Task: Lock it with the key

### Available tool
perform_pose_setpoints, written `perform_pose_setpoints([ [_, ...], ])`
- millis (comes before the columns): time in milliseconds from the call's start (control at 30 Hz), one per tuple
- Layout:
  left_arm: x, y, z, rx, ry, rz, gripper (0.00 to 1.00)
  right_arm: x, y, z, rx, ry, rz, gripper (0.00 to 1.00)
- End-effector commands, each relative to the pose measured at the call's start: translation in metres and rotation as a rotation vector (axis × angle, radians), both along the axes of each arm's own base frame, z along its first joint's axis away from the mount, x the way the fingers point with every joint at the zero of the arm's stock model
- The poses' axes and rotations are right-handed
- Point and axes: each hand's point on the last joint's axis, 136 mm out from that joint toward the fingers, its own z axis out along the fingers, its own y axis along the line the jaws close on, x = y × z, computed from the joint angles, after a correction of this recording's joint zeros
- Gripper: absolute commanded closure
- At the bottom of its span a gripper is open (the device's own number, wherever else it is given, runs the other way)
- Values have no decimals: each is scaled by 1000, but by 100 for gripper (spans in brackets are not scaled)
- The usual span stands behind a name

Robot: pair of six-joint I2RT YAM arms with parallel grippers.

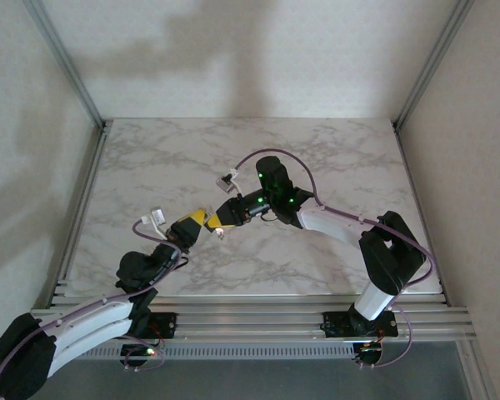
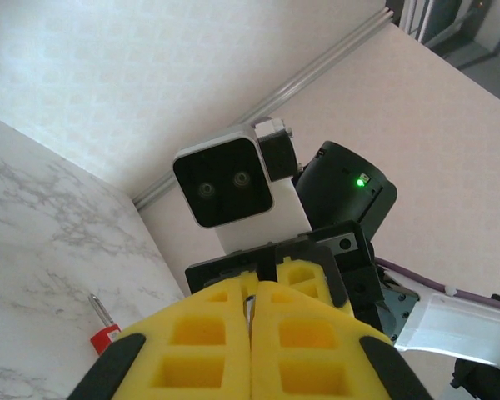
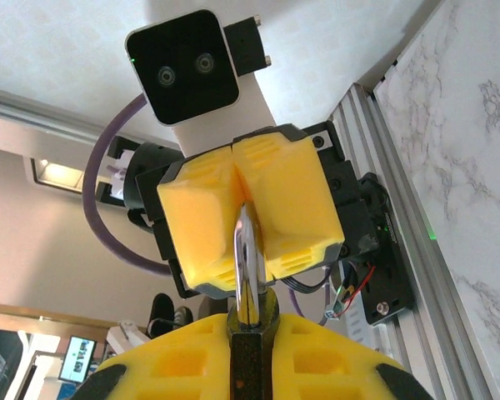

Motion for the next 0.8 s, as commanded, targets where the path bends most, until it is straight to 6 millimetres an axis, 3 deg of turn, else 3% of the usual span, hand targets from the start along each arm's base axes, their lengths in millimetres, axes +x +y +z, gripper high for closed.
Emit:
perform_pose_setpoints([
  [0,-63,-64,-36,192,-1,-429,100,57,19,56,141,-190,-235,100],
  [267,-64,-68,-32,212,-23,-417,100,57,19,55,137,-196,-233,100],
  [767,-44,-45,-23,127,17,-252,100,39,4,23,73,-179,-203,97],
])
